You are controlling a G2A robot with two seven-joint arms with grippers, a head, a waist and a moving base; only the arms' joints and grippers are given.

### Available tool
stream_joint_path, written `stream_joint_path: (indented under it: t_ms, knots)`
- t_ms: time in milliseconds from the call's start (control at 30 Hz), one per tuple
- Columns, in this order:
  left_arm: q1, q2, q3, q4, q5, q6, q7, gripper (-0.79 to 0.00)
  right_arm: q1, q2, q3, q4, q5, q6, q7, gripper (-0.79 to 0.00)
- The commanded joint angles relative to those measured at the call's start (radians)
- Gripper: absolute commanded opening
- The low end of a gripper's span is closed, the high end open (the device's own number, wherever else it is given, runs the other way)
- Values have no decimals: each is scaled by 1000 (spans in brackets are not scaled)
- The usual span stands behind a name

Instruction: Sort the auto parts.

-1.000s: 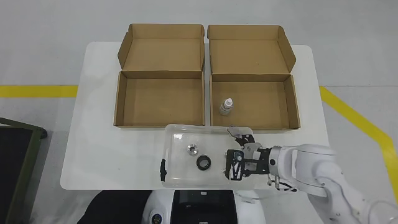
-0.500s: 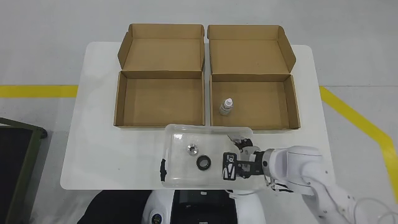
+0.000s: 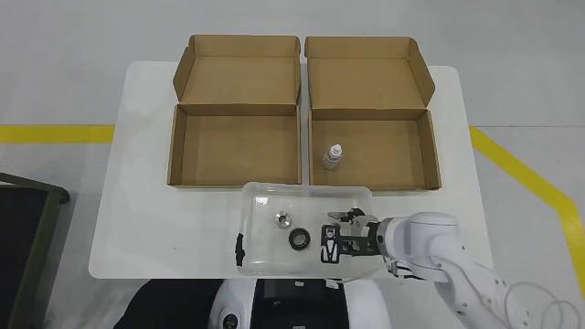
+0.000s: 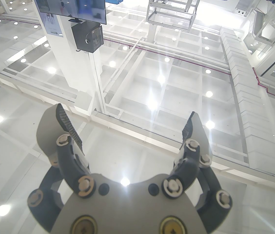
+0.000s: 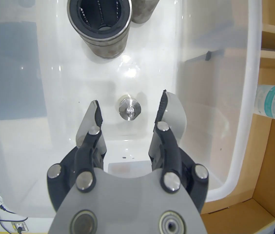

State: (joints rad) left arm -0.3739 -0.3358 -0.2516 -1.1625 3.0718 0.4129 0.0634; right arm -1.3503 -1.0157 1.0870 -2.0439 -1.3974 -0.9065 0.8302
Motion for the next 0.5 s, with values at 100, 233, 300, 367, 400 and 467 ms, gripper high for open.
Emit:
stream_joint_path:
  t_ms: [100, 233, 300, 367, 400, 467]
  knots:
    - [0, 0, 0, 0, 0, 0, 0, 0, 13, -1, -17, 20, 6, 11, 9, -422]
    - [0, 0, 0, 0, 0, 0, 0, 0, 22, -1, -28, 34, 7, 17, 11, -446]
    - [0, 0, 0, 0, 0, 0, 0, 0, 26, 0, -32, 39, 8, 22, 12, -459]
    - [0, 0, 0, 0, 0, 0, 0, 0, 29, 0, -36, 43, 10, 25, 12, -480]
    - [0, 0, 0, 0, 0, 0, 0, 0, 31, 0, -38, 45, 10, 26, 11, -511]
    - [0, 0, 0, 0, 0, 0, 0, 0, 35, 0, -45, 49, 10, 26, 12, -606]
